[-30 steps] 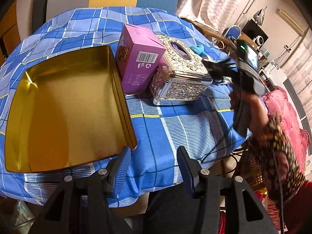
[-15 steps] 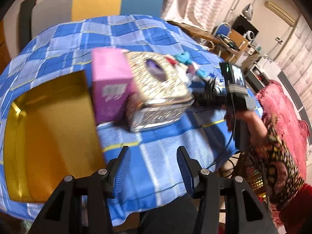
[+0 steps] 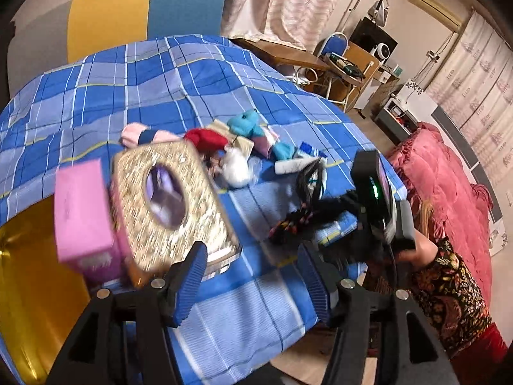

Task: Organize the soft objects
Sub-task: 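Reach the right gripper into the soft pile and grasp the black beaded hair braid, then grasp the clear plastic bag with the left gripper while the right holds the hair braid, then lower the plastic bag into the gold tray and open the left gripper while the right carries the braid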

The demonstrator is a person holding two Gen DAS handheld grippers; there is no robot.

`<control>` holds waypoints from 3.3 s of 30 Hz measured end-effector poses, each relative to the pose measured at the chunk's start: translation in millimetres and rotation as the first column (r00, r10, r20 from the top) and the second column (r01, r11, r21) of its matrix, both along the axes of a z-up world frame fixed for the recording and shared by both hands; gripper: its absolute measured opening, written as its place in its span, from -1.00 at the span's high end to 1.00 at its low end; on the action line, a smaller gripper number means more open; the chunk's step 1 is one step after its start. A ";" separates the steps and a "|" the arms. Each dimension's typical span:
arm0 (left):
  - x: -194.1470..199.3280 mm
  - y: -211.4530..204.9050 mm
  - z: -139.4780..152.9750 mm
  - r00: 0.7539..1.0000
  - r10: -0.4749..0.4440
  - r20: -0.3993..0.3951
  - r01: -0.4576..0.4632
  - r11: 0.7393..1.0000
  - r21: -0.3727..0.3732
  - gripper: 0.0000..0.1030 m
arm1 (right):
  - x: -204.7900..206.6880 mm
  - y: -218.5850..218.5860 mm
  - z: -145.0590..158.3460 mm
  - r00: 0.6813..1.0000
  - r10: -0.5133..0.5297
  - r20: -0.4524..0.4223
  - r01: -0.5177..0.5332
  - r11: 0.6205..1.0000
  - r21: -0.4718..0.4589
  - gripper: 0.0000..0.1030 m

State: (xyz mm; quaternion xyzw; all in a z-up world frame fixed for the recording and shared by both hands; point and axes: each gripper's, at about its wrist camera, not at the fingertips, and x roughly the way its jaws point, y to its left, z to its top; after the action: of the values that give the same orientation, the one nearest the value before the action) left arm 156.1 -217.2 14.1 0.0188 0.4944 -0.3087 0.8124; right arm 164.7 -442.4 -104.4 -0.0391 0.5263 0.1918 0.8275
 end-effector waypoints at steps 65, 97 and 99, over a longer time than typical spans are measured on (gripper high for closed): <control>64.0 42.6 29.6 0.963 0.188 0.190 -0.188 0.982 -0.020 0.30 | -24.4 -58.4 8.0 0.955 -0.282 -0.089 0.286 0.809 0.513 0.22; 133.9 357.5 -137.3 0.788 0.614 0.051 -0.598 0.742 0.304 0.22 | -79.8 108.9 125.2 0.985 -0.157 0.076 0.070 0.753 0.655 0.22; 134.5 361.1 -135.1 0.790 0.611 0.043 -0.597 0.753 0.277 0.21 | -76.6 131.8 127.9 0.991 -0.111 0.080 0.033 0.759 0.650 0.22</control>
State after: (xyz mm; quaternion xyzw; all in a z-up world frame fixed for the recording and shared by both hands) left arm 290.5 143.8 -121.0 -0.0368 0.5320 0.0416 0.8449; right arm 88.0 -310.6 23.5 0.2582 0.3810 0.3271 0.8253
